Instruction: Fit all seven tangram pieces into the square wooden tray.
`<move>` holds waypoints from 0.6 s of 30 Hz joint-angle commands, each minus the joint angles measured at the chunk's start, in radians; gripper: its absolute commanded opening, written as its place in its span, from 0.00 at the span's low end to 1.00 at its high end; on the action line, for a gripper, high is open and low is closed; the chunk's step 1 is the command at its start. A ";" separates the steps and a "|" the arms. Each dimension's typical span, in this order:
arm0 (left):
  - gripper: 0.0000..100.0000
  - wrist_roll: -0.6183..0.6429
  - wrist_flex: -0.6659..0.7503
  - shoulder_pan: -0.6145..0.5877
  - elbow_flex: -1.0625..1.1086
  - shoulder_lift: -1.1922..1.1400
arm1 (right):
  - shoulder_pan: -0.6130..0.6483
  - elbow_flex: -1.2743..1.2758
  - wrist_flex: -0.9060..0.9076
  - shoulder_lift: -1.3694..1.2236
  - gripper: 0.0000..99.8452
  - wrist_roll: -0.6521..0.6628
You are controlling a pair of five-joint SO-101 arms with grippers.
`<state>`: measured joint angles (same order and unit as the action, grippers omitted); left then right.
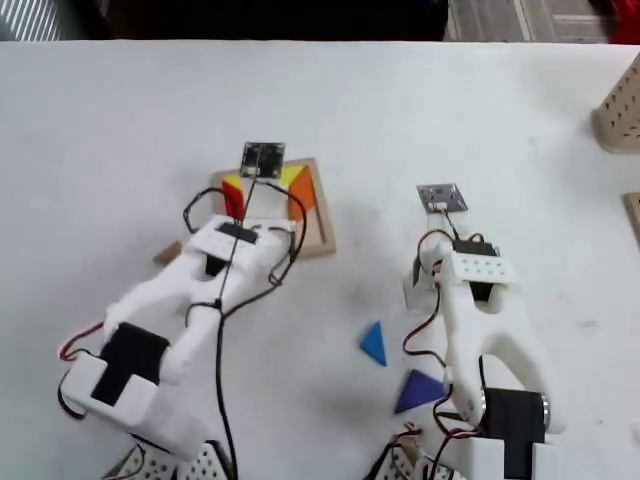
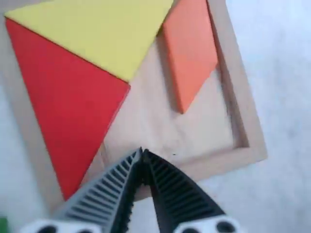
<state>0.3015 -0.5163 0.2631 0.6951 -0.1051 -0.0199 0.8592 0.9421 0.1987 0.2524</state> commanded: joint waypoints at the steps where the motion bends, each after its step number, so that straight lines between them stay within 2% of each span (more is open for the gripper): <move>1: 0.02 0.002 -0.081 0.028 0.008 0.042 | 0.005 -0.008 -0.012 0.039 0.02 0.009; 7: 0.02 -0.084 -0.150 0.099 0.100 0.122 | 0.005 -0.008 -0.013 0.039 0.02 0.009; 18: 0.02 -0.092 -0.157 0.147 0.350 0.467 | 0.005 -0.008 -0.013 0.039 0.02 0.009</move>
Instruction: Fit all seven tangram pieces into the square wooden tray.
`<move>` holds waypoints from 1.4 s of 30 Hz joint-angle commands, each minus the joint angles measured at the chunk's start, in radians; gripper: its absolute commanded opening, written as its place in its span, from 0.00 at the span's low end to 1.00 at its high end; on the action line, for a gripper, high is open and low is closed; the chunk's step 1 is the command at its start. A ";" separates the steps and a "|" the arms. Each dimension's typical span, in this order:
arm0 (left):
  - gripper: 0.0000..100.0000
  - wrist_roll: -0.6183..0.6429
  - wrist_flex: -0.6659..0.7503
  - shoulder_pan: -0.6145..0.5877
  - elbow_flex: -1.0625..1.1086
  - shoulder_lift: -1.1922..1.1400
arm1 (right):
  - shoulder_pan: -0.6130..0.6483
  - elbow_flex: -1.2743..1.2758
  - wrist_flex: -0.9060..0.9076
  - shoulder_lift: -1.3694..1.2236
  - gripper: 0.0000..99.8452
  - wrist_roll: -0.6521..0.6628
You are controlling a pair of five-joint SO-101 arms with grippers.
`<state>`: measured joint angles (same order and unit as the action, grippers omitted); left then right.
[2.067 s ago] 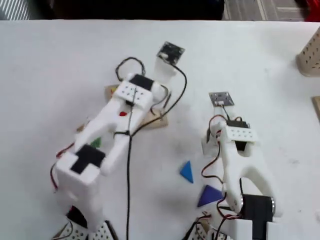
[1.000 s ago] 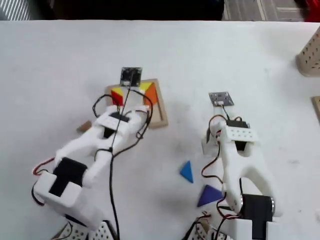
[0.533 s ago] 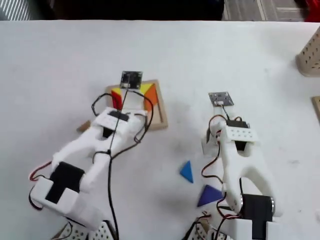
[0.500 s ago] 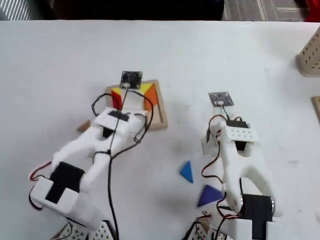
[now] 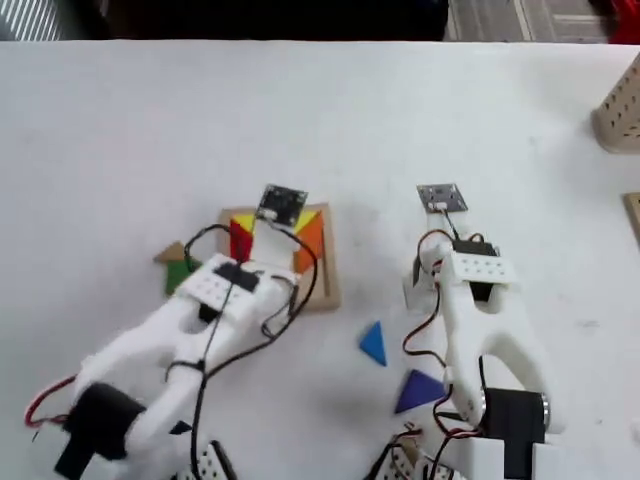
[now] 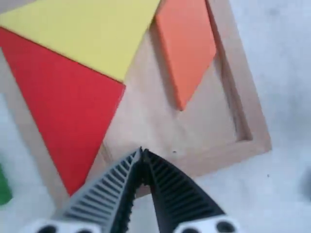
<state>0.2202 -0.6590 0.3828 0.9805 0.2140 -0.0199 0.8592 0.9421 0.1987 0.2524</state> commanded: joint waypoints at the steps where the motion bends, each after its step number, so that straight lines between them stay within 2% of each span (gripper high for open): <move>1: 0.02 -0.011 -0.015 0.024 0.078 0.189 | 0.005 -0.008 -0.013 0.038 0.02 0.008; 4: 0.02 -0.031 -0.075 0.016 0.091 0.317 | 0.007 -0.008 -0.013 0.038 0.02 0.008; 7: 0.02 -0.129 -0.173 -0.025 0.074 0.449 | 0.007 -0.008 -0.013 0.038 0.02 0.008; 10: 0.02 -0.167 -0.247 -0.142 0.043 0.570 | 0.007 -0.005 -0.024 0.038 0.02 0.005; 12: 0.06 -0.173 -0.292 -0.234 0.034 0.627 | 0.007 -0.003 -0.025 0.038 0.02 0.003; 14: 0.18 -0.204 -0.342 -0.305 0.034 0.651 | 0.007 -0.003 -0.025 0.038 0.02 0.002; 18: 0.48 -0.350 -0.456 -0.414 0.043 0.630 | 0.007 -0.003 -0.025 0.038 0.02 0.002; 20: 0.55 -0.382 -0.468 -0.464 0.043 0.610 | 0.007 -0.003 -0.025 0.038 0.02 0.002; 25: 0.50 -0.393 -0.396 -0.587 0.038 0.552 | 0.008 -0.003 -0.025 0.038 0.02 0.002; 28: 0.44 -0.410 -0.358 -0.599 0.032 0.481 | 0.008 -0.003 -0.025 0.038 0.02 0.003; 31: 0.39 -0.491 -0.311 -0.601 0.000 0.389 | 0.008 -0.003 -0.025 0.038 0.02 0.003; 35: 0.34 -0.523 -0.308 -0.601 -0.087 0.254 | 0.007 -0.003 -0.025 0.038 0.02 0.005; 42: 0.33 -0.526 -0.304 -0.665 -0.258 0.024 | 0.007 -0.003 -0.025 0.038 0.02 0.006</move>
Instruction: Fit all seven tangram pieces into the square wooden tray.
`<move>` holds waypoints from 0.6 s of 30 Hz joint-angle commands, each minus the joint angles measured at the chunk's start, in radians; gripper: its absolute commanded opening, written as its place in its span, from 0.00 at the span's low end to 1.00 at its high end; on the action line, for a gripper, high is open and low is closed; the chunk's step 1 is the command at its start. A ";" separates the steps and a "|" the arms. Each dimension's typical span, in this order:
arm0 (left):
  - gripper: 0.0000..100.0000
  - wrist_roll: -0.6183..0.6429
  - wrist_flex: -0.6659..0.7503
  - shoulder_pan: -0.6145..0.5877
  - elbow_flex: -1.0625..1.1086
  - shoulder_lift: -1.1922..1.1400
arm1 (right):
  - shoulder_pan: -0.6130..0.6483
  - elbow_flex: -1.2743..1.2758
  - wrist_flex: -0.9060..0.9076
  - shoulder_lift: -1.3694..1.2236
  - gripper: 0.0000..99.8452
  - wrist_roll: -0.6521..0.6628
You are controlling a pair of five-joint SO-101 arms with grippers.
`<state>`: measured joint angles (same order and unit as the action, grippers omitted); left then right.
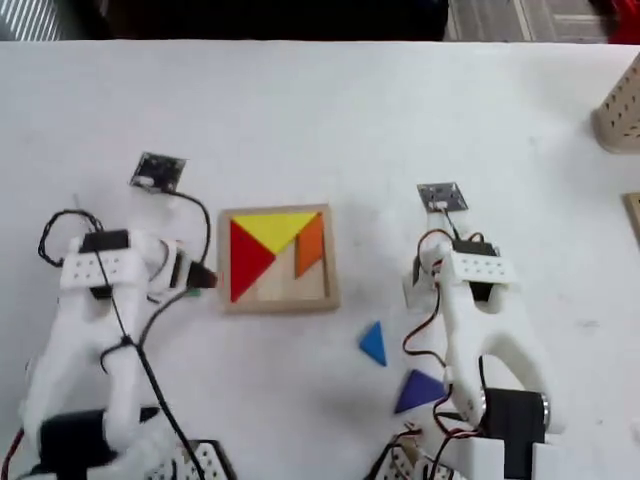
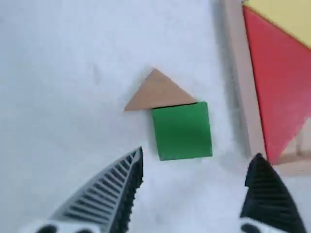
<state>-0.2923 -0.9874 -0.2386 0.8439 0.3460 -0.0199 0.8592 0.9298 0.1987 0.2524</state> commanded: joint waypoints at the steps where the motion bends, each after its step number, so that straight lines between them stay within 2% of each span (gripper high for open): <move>1: 0.33 -0.014 0.025 -0.050 -0.140 -0.145 | 0.007 -0.003 -0.013 0.038 0.02 0.006; 7: 0.33 -0.015 0.025 -0.044 -0.232 -0.357 | 0.008 -0.003 -0.013 0.038 0.02 0.008; 18: 0.32 -0.005 0.025 0.001 -0.308 -0.498 | 0.008 -0.003 -0.013 0.038 0.02 0.008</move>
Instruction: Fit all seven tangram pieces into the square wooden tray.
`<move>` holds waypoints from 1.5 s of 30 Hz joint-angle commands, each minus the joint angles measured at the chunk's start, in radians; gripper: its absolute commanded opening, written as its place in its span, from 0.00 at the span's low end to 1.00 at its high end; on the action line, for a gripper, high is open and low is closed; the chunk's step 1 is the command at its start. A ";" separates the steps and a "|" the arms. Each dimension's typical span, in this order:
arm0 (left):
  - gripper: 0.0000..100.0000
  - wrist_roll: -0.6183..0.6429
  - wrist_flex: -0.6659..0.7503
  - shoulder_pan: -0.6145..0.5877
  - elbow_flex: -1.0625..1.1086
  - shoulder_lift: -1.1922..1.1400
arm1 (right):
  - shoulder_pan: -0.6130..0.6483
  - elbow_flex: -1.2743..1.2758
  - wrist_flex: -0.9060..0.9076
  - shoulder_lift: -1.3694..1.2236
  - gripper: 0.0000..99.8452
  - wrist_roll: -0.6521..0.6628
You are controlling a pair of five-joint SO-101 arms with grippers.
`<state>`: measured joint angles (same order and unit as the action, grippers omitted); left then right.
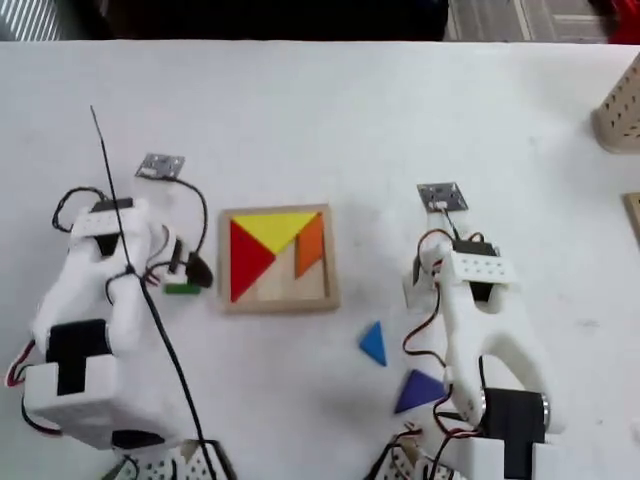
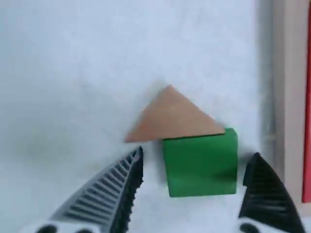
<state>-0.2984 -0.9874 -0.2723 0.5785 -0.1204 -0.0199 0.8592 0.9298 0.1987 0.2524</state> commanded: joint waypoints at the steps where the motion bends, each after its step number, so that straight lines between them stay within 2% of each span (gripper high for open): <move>1: 0.32 0.003 0.025 0.039 -0.044 -0.044 | 0.007 -0.003 -0.013 0.038 0.02 0.008; 4: 0.27 0.074 0.028 0.039 -0.068 -0.070 | 0.007 -0.003 -0.013 0.038 0.02 0.008; 11: 0.01 0.110 0.032 0.065 -0.094 -0.107 | 0.005 -0.003 -0.013 0.038 0.02 0.008; 13: 0.04 0.110 0.032 0.065 -0.094 -0.107 | 0.005 -0.003 -0.013 0.038 0.02 0.008; 21: 0.02 0.120 0.021 0.065 -0.086 -0.059 | 0.007 -0.003 -0.013 0.038 0.02 0.008; 29: 0.02 0.120 -0.149 0.107 -0.084 0.217 | 0.008 -0.003 -0.013 0.038 0.02 0.008; 33: 0.02 0.123 -0.226 0.186 -0.089 0.335 | 0.008 -0.003 -0.013 0.038 0.02 0.008; 39: 0.02 0.253 -0.239 0.383 -0.084 0.357 | 0.007 -0.003 -0.013 0.038 0.02 0.008; 42: 0.03 0.175 -0.236 0.496 -0.094 0.312 | 0.005 -0.003 -0.013 0.038 0.02 0.008; 45: 0.03 0.052 -0.160 0.550 -0.094 0.263 | 0.005 -0.003 -0.013 0.038 0.02 0.008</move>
<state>-0.1220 -1.2144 0.1926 0.5201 0.1757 -0.0199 0.8592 0.9298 0.1987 0.2524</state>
